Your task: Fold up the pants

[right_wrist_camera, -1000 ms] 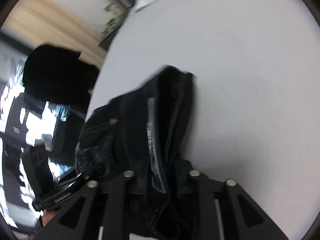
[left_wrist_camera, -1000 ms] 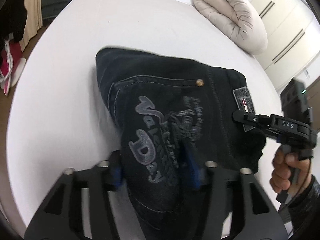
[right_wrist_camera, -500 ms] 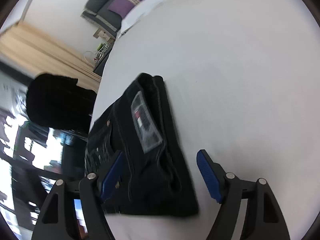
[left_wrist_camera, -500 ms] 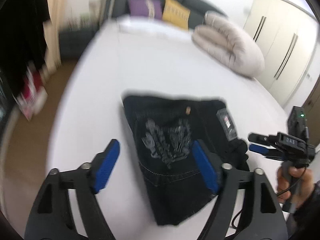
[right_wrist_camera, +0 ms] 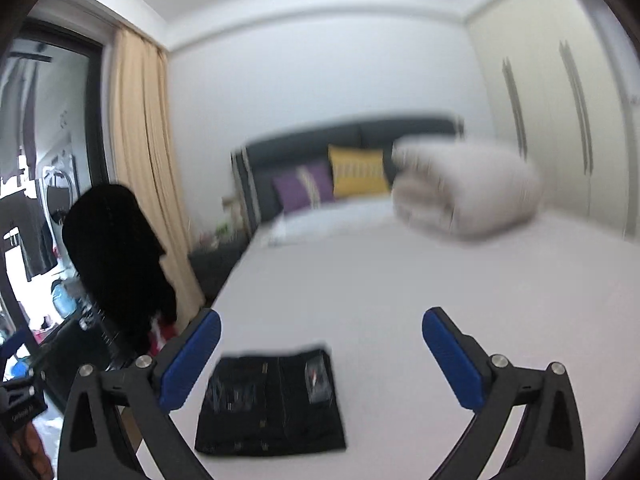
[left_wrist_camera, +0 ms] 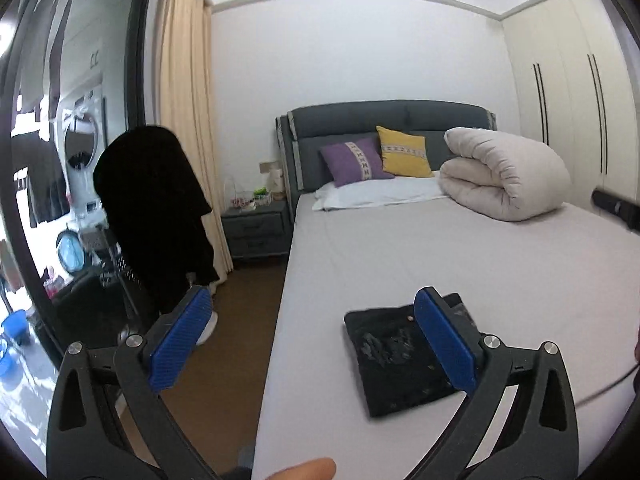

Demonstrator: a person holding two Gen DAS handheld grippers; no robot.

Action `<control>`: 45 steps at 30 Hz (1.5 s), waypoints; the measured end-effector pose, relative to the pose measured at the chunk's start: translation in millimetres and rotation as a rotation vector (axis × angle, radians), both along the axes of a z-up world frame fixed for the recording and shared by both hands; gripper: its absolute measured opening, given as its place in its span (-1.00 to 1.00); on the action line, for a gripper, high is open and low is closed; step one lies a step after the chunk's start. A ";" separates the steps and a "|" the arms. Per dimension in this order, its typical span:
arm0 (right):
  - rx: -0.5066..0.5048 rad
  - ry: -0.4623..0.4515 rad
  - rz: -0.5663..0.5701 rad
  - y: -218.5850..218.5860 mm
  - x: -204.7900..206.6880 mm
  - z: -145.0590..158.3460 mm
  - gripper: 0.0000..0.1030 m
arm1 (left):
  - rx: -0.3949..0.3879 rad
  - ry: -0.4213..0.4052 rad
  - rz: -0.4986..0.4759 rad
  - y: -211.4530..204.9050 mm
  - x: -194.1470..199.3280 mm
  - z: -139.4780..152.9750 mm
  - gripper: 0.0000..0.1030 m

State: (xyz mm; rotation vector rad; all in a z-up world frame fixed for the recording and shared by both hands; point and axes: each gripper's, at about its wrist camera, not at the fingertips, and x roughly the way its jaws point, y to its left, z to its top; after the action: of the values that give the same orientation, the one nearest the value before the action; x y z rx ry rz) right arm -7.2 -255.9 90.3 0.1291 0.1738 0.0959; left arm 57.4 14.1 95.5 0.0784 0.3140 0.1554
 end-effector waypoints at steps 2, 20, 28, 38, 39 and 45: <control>-0.003 -0.063 -0.031 2.2 -14.2 23.3 1.00 | -0.016 -0.014 0.011 1.1 -17.4 11.2 1.00; -0.108 0.180 -0.041 29.5 -44.7 5.9 1.00 | -0.195 0.308 0.034 -4.5 -30.5 -45.0 1.00; -0.166 0.297 -0.003 47.3 -36.8 -34.8 1.00 | -0.193 0.362 0.057 -4.8 6.8 -72.2 1.00; -0.195 0.349 0.052 63.2 -33.7 -52.8 1.00 | -0.191 0.392 0.061 -3.1 24.2 -88.9 1.00; -0.198 0.354 0.060 65.8 -34.1 -54.0 1.00 | -0.193 0.393 0.064 -2.1 25.4 -90.1 1.00; -0.228 0.372 0.087 76.0 -35.5 -59.1 1.00 | -0.205 0.401 0.069 -0.8 23.8 -95.4 1.00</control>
State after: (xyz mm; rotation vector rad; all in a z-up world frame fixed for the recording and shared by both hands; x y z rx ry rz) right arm -42.7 -179.9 31.2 -0.0896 0.5597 0.1378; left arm 81.3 13.2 0.0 -0.1061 0.7310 0.1744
